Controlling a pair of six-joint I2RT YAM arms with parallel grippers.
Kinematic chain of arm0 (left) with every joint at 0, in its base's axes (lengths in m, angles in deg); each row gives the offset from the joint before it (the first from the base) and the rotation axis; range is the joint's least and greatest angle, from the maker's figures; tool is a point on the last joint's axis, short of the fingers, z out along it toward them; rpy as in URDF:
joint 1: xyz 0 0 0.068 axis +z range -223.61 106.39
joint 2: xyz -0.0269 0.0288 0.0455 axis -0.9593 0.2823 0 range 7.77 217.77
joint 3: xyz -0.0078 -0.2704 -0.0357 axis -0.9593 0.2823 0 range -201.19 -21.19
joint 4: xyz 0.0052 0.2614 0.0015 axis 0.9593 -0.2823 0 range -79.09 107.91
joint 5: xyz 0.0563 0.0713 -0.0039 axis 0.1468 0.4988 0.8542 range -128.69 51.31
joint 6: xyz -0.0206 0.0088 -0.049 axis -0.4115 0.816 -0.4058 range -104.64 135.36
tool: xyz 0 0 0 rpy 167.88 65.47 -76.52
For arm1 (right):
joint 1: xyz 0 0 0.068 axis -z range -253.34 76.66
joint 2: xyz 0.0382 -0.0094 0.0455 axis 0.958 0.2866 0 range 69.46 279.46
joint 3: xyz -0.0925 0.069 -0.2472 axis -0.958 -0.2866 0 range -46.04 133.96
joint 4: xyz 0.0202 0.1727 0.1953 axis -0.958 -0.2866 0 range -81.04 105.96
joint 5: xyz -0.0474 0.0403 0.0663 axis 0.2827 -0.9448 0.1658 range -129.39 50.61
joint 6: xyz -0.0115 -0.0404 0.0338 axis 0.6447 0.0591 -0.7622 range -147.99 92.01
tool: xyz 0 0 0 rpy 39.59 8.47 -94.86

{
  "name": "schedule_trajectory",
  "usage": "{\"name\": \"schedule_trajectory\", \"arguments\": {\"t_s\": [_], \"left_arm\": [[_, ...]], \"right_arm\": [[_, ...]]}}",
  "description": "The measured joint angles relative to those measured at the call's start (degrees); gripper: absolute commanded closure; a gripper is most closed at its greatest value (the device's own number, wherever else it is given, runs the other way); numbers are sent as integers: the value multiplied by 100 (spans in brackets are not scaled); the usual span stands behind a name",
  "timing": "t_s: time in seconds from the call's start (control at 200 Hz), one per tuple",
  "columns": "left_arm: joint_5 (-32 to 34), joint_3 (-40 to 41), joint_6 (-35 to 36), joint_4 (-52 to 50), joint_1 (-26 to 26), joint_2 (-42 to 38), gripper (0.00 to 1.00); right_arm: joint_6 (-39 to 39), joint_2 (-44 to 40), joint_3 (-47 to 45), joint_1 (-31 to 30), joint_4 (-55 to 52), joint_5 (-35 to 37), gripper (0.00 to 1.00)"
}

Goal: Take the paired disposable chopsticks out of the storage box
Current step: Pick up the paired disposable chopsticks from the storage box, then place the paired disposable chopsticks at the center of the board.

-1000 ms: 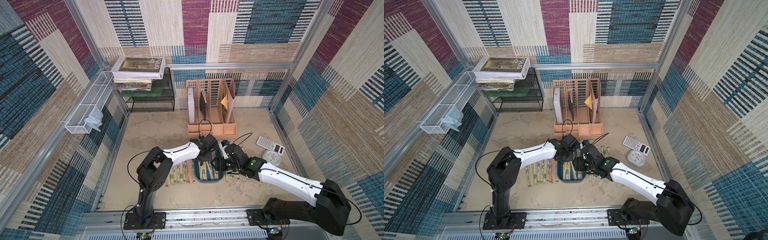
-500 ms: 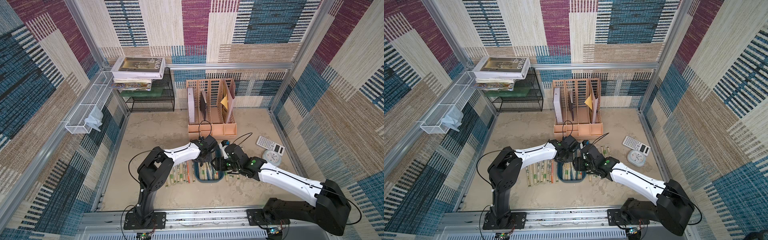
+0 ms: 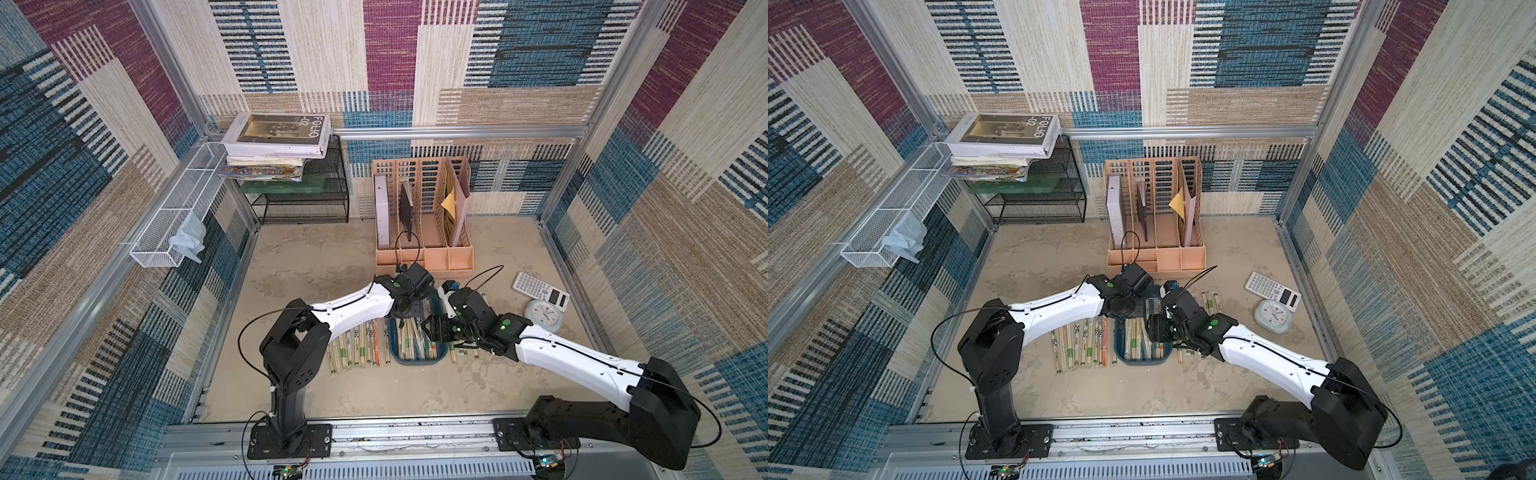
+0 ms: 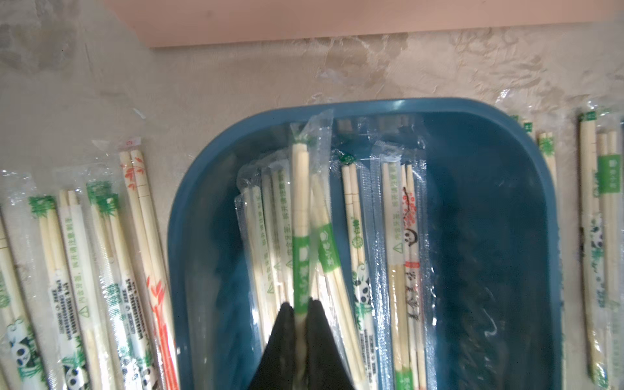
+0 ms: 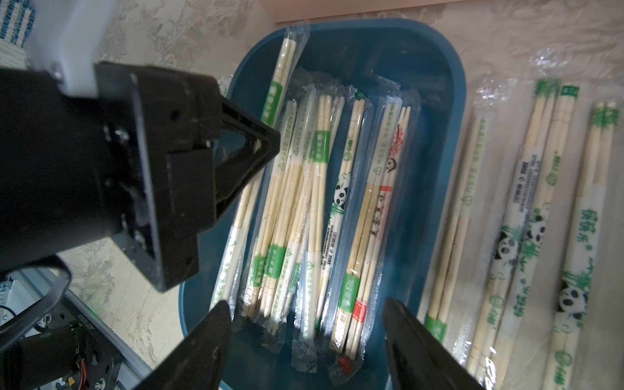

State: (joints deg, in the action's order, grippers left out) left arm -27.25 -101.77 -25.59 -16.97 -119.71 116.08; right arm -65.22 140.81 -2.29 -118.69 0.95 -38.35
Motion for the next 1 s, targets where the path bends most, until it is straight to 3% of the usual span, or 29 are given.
{"name": "schedule_trajectory", "arguments": {"t_s": [0.225,0.541,1.001], "left_arm": [[-66,66,2,7,0,-114,100],[155,372,48,-94,138,-1064,100],[798,2761,105,-507,1451,-3056,100]], "right_arm": [[15,39,83,-4,15,-2,26],[17,52,201,-52,4,-24,26],[42,520,675,-557,74,-72,26]]}}
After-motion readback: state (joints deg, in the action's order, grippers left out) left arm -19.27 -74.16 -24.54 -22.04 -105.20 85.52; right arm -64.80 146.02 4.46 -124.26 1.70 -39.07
